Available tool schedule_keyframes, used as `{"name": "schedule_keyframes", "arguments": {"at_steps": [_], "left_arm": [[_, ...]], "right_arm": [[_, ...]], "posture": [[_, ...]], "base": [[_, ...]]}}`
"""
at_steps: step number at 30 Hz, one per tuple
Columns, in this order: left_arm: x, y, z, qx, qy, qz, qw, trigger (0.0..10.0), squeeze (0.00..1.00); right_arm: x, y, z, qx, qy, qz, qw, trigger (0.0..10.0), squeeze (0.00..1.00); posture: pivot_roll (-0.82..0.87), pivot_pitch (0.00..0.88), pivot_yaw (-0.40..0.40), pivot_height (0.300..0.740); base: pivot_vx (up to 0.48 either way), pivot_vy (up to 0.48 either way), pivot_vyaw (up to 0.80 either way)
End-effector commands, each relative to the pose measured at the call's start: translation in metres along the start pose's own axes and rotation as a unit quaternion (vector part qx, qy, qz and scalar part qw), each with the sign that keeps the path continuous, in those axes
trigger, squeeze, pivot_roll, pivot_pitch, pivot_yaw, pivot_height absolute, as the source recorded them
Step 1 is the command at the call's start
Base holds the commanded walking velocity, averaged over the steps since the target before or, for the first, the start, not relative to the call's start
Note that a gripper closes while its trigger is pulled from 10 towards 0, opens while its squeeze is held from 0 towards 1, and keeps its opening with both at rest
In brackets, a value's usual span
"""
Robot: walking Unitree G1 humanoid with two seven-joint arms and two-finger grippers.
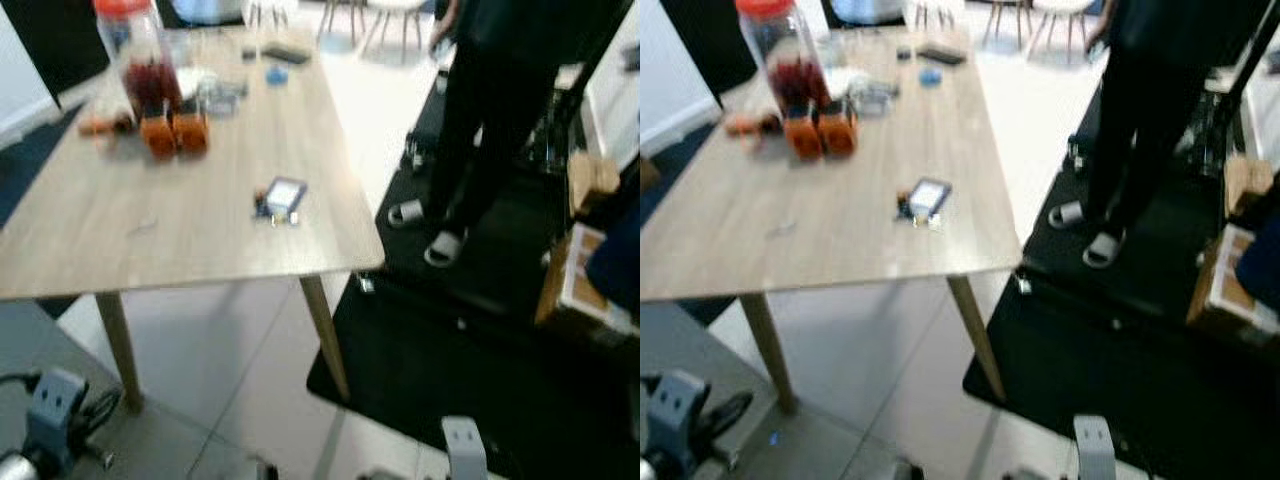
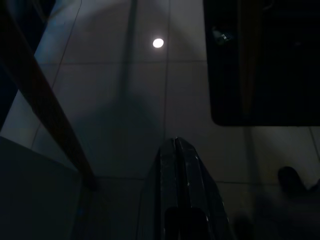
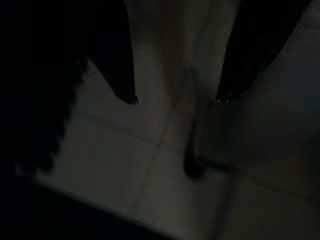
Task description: Hang keys on a hook
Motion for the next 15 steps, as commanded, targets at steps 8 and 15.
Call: {"name": "schedule_keyframes", "arguments": {"at_steps": [8, 15], "left_arm": [[-0.026, -0.012, -0.024, 0.03, 0.018, 0.024, 0.999, 10.0, 0.0], [-0.053, -0.021, -0.042, 0.039, 0.046, 0.04, 0.997, 10.0, 0.0]], "right_arm": [[0.005, 0.001, -0.01, 0.016, -0.001, 0.008, 1.0, 10.0, 0.0], [0.005, 0.002, -0.012, 0.016, -0.001, 0.009, 1.0, 10.0, 0.0]], "posture": [[0.06, 0.077, -0.019, 0.74], [0.07, 0.078, -0.022, 0.74]], "base": [[0.0, 0.0, 0.0], [0.0, 0.0, 0.0]]}}
Point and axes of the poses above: a point about 5 cm out from each wrist's last joint towards the gripper, its own y axis pointing back from the gripper into the wrist, its own z axis along the axis of the wrist's last joint, x = y × z, the point moved 3 cm from there along -y, pointing out of the wrist towards the gripper, and after that the axes turned 6 degrees about y, right-handed, at the moved point
